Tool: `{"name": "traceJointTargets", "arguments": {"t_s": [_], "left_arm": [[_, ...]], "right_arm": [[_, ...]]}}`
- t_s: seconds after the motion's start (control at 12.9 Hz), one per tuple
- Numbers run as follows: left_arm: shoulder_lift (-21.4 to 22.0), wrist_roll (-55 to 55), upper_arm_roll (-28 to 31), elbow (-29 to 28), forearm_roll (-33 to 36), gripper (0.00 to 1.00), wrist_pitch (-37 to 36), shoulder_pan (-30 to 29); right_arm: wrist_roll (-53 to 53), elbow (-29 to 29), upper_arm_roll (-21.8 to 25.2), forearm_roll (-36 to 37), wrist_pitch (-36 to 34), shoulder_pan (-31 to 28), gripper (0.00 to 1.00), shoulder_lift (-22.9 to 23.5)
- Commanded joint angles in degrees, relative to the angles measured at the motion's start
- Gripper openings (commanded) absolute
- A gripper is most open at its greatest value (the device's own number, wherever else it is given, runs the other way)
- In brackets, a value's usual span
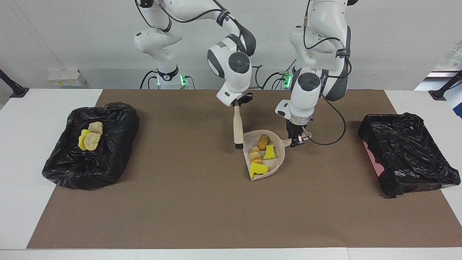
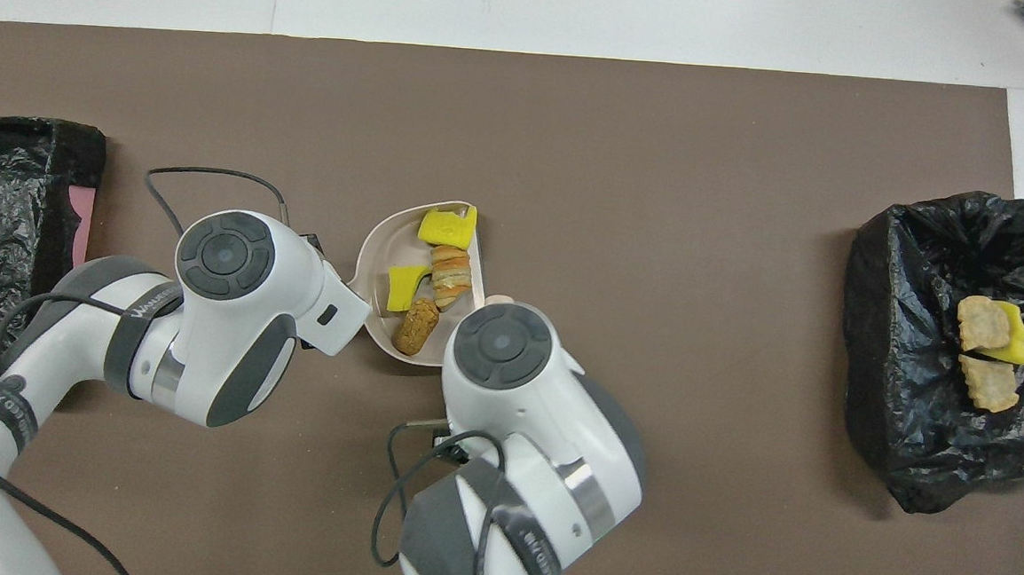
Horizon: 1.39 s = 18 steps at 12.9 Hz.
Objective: Sweep and dump trash in bin
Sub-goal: 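Carry the loaded dustpan to the other bin with the left gripper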
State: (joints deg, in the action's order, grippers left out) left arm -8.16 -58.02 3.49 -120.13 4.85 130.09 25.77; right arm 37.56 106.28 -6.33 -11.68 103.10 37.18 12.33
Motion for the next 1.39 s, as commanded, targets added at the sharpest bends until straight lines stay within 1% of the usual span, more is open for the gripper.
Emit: {"name": "traceJointTargets", "arguments": {"t_s": [0.0,0.15,0.31,0.39,0.54,0.62,0.7,0.85,1.0,1.16,1.31], "left_arm": [[1.6,-3.9,-0.1,-0.6,1.2,0.00,-0.1,-2.9],[1.8,-4.3,-0.1,-0.8,1.2,0.00,-0.3,-3.9],[1.8,-8.4,0.1,-0.3,1.1,0.00,-1.1,-5.6],[2.8,-9.6,0.1,0.2,1.0,0.00,-1.7,-7.2],[6.5,-12.6,0.3,0.3,1.0,0.00,-5.2,-9.1],[8.2,-14.8,0.1,0.4,1.0,0.00,-6.1,-12.2],[10.2,-18.2,0.1,0.4,0.5,0.00,-7.0,-14.7],[12.5,-24.1,0.3,0.5,0.3,0.00,-8.8,-19.2],[13.3,-27.3,0.4,1.6,0.3,0.00,-10.5,-25.2],[13.1,-29.2,0.4,3.6,0.3,0.00,-10.8,-32.0],[12.5,-31.4,0.4,5.4,0.2,0.00,-10.2,-38.8]], "right_arm": [[5.0,4.4,-0.1,1.4,2.4,5.1,0.00,-2.7],[9.8,8.7,-0.2,1.4,7.7,8.4,0.00,-3.8],[11.0,11.4,-0.3,1.4,11.1,11.4,0.00,-3.5],[11.1,11.8,-0.3,1.1,11.1,11.4,0.00,-3.8],[11.2,12.8,-0.4,0.3,11.5,12.1,0.00,-4.2],[11.0,13.1,-0.4,0.3,11.6,12.1,0.49,-4.5],[11.2,13.0,-0.4,0.3,11.3,12.1,0.99,-4.4],[11.2,10.9,-0.3,1.2,9.4,12.1,1.00,-3.8],[10.7,8.0,0.0,1.5,6.3,10.6,1.00,-3.7],[10.2,5.3,0.1,3.0,3.3,7.8,1.00,-4.5],[8.0,2.6,0.2,3.7,0.5,3.5,1.00,-6.8]]}}
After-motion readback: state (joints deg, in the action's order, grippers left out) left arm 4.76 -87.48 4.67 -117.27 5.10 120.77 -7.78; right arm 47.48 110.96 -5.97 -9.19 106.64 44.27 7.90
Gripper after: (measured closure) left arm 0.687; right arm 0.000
